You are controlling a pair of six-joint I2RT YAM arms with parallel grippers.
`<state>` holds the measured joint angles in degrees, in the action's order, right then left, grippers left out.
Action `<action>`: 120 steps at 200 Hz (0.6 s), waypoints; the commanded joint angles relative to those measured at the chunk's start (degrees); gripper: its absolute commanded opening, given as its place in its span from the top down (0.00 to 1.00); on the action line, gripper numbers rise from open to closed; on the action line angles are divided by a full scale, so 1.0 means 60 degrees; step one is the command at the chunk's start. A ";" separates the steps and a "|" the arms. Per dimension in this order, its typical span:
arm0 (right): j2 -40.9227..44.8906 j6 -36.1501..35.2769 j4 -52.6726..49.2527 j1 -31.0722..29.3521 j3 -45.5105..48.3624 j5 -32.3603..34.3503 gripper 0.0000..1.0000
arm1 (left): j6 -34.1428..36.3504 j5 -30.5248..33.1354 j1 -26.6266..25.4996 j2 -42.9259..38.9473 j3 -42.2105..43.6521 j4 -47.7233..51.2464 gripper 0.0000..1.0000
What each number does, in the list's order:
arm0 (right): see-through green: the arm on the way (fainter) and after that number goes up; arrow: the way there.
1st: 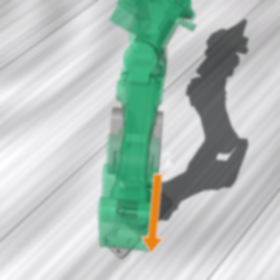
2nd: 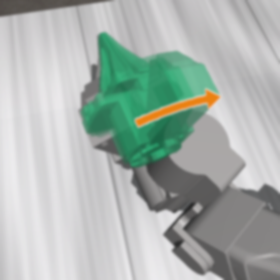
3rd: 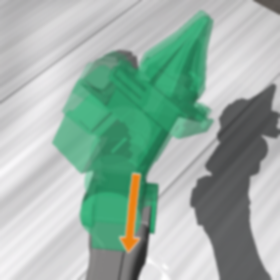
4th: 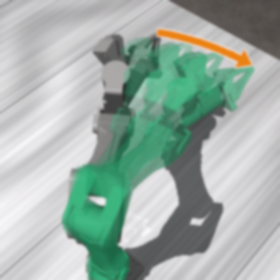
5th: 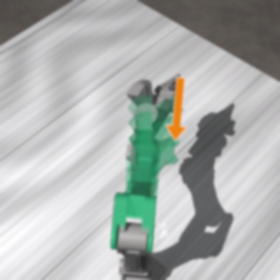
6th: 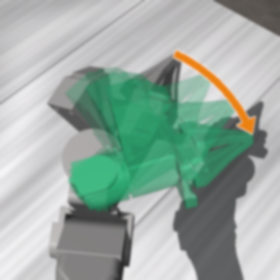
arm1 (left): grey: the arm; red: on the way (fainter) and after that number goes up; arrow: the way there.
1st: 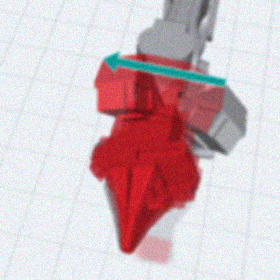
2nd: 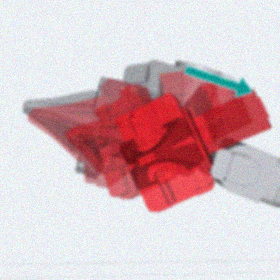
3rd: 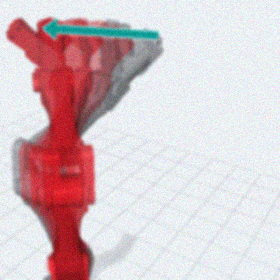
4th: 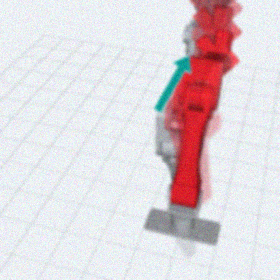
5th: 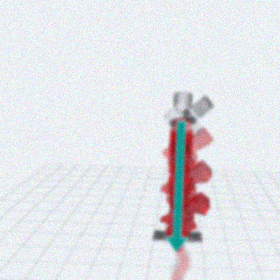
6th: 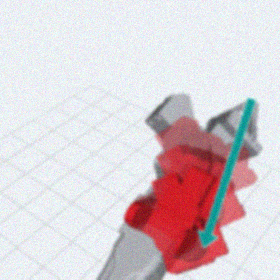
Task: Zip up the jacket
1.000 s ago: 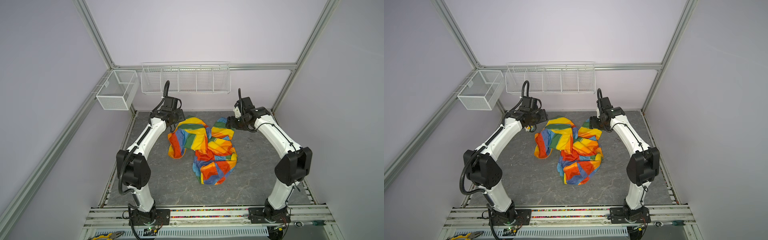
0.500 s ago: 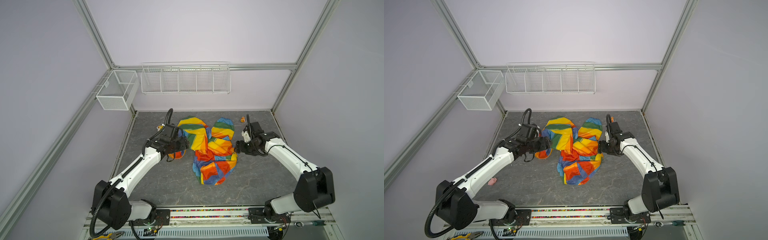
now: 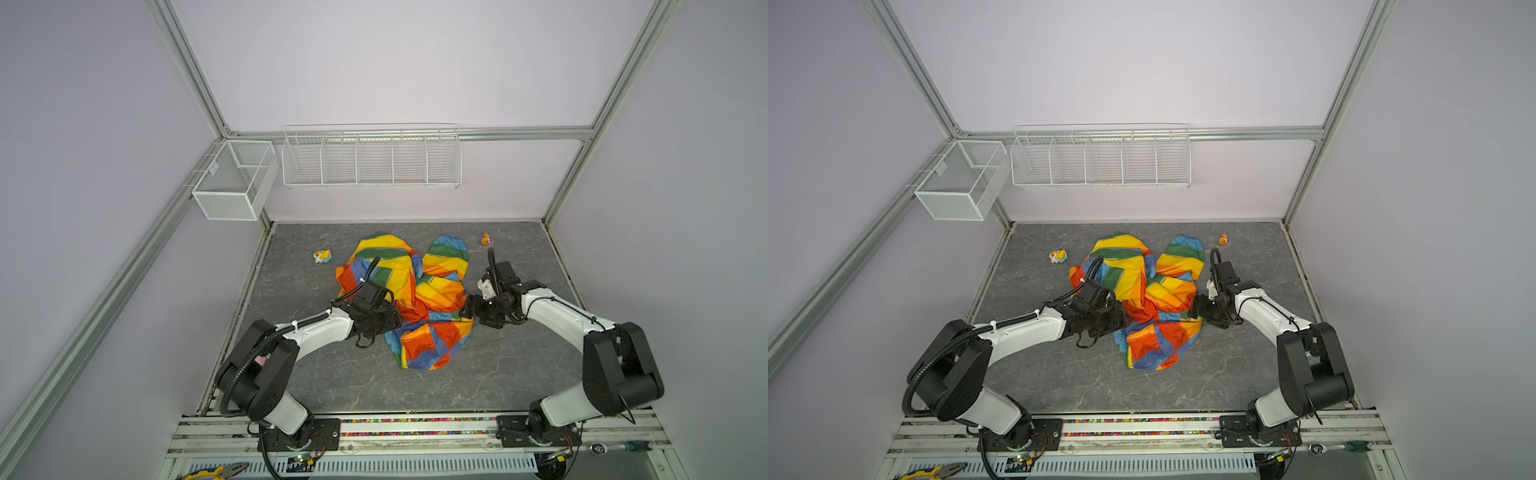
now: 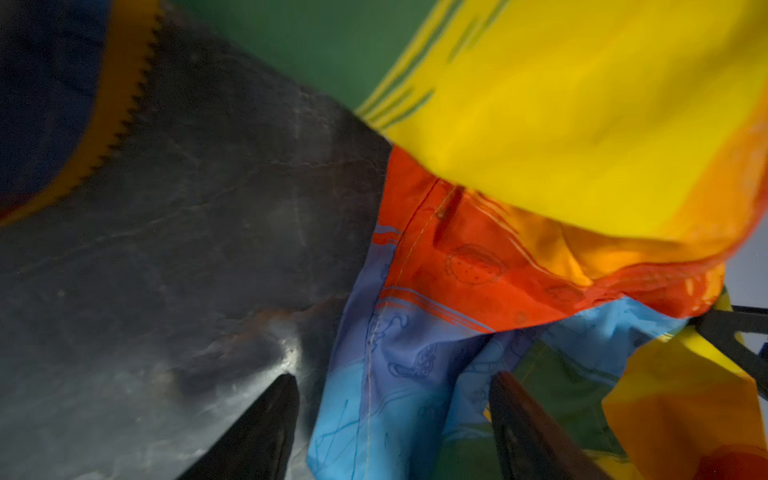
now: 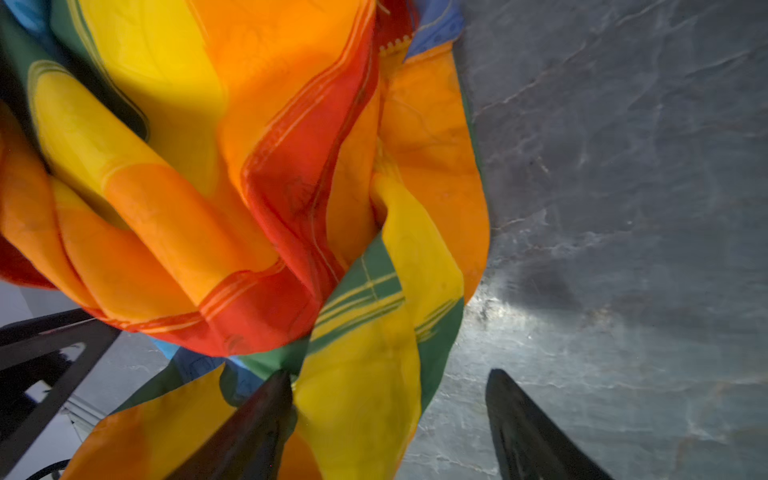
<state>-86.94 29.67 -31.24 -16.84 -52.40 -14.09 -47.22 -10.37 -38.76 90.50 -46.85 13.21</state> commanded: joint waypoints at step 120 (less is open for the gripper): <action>0.1188 0.0220 -0.0574 0.0029 -0.1152 -0.1124 0.93 | 0.1228 0.0686 -0.0003 -0.1006 -0.2621 0.1631 1.00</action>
<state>-85.08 32.14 -31.14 -16.84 -54.37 -19.44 -43.81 -9.23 -38.76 89.21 -56.12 18.04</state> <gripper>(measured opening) 0.074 0.047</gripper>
